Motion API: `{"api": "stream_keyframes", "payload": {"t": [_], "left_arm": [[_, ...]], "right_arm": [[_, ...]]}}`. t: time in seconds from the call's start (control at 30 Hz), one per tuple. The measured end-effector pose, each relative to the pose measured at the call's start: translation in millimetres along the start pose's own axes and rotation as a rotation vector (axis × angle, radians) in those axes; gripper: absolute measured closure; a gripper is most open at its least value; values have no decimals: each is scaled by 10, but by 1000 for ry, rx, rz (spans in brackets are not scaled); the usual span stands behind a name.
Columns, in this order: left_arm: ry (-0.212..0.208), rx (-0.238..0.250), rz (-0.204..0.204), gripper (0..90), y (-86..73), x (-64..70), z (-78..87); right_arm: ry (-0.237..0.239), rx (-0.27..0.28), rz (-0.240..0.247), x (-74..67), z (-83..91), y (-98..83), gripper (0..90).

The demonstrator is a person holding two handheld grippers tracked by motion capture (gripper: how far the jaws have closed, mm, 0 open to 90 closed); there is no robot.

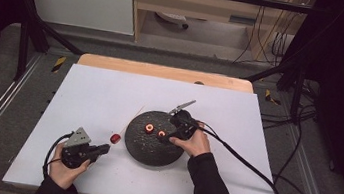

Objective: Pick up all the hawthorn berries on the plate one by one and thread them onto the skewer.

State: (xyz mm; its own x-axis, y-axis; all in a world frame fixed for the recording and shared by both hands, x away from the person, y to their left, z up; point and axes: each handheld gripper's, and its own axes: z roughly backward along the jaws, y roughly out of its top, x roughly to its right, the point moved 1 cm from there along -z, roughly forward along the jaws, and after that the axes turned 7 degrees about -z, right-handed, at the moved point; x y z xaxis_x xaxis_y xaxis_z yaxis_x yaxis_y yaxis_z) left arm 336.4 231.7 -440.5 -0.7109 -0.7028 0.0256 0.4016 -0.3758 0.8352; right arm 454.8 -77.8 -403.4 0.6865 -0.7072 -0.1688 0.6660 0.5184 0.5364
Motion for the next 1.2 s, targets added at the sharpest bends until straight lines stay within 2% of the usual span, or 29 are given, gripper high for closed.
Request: {"api": "stream_keyframes", "payload": {"t": [0.07, 0.27, 0.37, 0.7, 1.07, 1.2], "left_arm": [[0, 0, 0, 888, 0, -3, 1], [-3, -6, 5, 888, -6, -4, -10], [-4, -7, 5, 888, -6, -3, -12], [-6, -11, 9, 888, -11, -15, -18], [-10, -9, 13, 888, -10, -12, -23], [-10, -10, 13, 888, -10, -12, -22]], "right_arm": [[-16, -21, 16, -6, -30, 47, 186], [-10, -70, 38, -22, -139, 131, 251], [-26, -94, 47, -8, -197, 167, 285], [2, -149, 80, -1, -315, 254, 432], [49, -203, 70, 39, -370, 281, 590], [58, -214, 60, 43, -381, 280, 617]]}}
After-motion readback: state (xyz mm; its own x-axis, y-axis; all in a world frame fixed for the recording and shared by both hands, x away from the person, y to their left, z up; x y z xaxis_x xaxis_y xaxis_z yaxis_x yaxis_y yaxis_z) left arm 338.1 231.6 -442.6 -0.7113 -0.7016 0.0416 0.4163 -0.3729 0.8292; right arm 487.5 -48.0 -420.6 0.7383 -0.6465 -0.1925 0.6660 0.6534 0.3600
